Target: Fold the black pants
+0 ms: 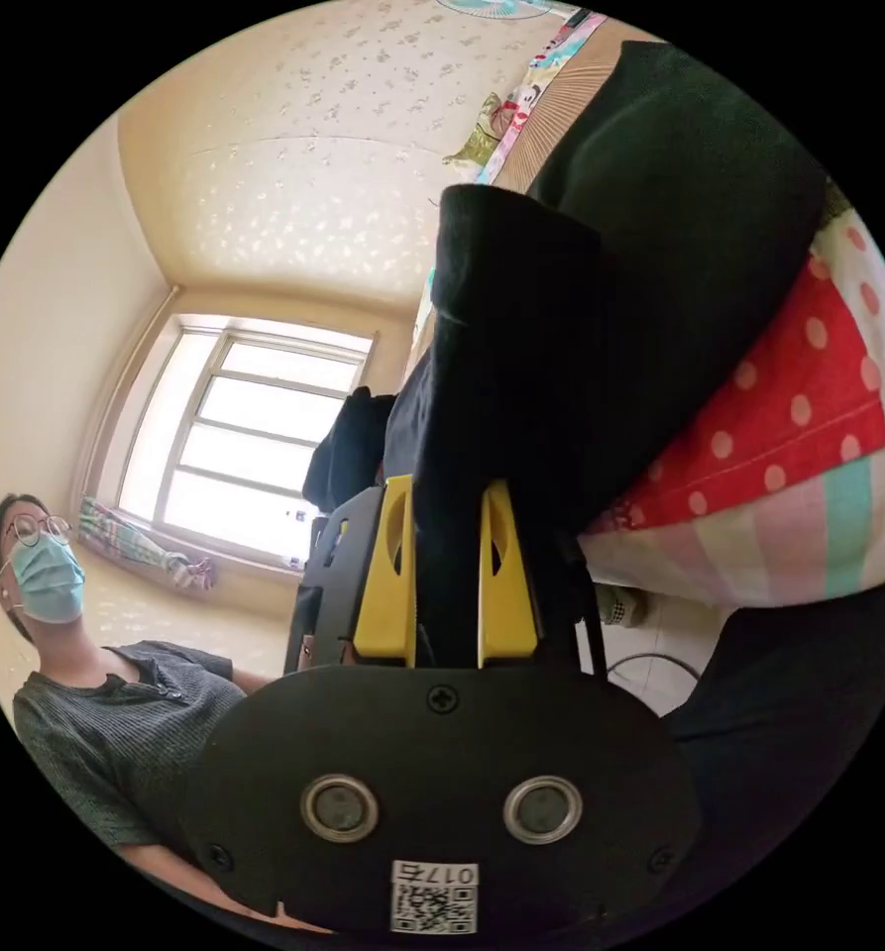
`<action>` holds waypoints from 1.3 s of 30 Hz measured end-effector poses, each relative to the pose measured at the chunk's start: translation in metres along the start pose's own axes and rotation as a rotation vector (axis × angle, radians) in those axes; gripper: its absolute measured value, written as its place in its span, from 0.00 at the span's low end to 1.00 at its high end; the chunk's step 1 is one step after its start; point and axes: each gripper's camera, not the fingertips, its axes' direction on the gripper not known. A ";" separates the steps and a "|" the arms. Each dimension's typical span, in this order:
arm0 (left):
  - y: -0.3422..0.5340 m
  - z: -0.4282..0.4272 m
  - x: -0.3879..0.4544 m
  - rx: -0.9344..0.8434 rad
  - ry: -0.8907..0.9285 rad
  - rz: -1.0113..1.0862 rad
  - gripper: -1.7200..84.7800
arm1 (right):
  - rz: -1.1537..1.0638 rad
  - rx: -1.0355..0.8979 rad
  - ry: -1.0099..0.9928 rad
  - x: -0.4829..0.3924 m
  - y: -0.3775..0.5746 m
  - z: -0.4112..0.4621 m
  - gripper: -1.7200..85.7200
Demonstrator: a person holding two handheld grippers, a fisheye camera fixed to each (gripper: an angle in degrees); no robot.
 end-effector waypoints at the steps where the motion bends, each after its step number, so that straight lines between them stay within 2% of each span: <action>1: -0.004 0.011 -0.005 -0.034 0.017 -0.009 0.28 | 0.007 0.050 0.039 -0.006 0.005 -0.008 0.15; 6: -0.018 0.022 -0.012 -0.056 0.012 -0.009 0.26 | 0.065 0.177 -0.006 -0.003 -0.006 -0.026 0.14; 8: -0.020 0.040 -0.021 -0.148 0.061 -0.063 0.27 | 0.069 0.146 0.027 -0.010 -0.019 -0.019 0.12; 10: -0.017 0.065 -0.029 -0.260 0.137 -0.101 0.27 | -0.169 0.060 0.232 -0.061 -0.029 0.005 0.10; 12: -0.012 0.074 -0.042 -0.248 0.207 -0.148 0.26 | -0.258 -0.034 0.378 -0.087 -0.032 0.018 0.09; 15: -0.013 0.075 -0.054 -0.246 0.270 -0.150 0.18 | -0.146 -0.082 0.354 -0.071 -0.027 0.021 0.09; 17: -0.018 0.072 -0.050 -0.316 0.324 -0.120 0.12 | -0.130 -0.075 0.360 -0.063 -0.016 0.027 0.10; 19: -0.022 0.067 -0.037 -0.351 0.313 -0.077 0.11 | -0.265 -0.099 0.524 -0.088 0.000 0.050 0.12; 23: -0.029 0.042 -0.008 -0.323 0.354 0.026 0.11 | -0.336 -0.028 0.767 -0.150 0.020 0.056 0.16; 25: -0.029 0.029 0.003 -0.311 0.351 0.064 0.11 | -0.559 0.126 0.778 -0.209 0.058 0.052 0.20; 26: -0.028 0.023 0.009 -0.315 0.342 0.080 0.11 | -0.636 0.125 0.739 -0.222 0.067 0.055 0.22; 28: -0.025 0.016 0.016 -0.319 0.328 0.086 0.11 | -0.925 -0.056 0.527 -0.266 0.095 0.084 0.31; 31: -0.018 0.012 0.033 -0.317 0.295 0.116 0.11 | -1.114 -0.279 0.545 -0.299 0.130 0.153 0.35; 33: -0.013 0.012 0.047 -0.324 0.273 0.157 0.11 | -1.215 -0.403 0.641 -0.305 0.153 0.201 0.34; 35: -0.003 0.009 0.067 -0.311 0.254 0.204 0.11 | -1.241 -0.489 0.807 -0.300 0.165 0.247 0.28; 37: 0.008 0.000 0.082 -0.258 0.162 0.237 0.11 | -1.232 -0.399 1.100 -0.296 0.172 0.285 0.19; 39: 0.022 -0.017 0.096 -0.145 0.085 0.278 0.12 | -1.178 -0.319 1.056 -0.306 0.165 0.279 0.16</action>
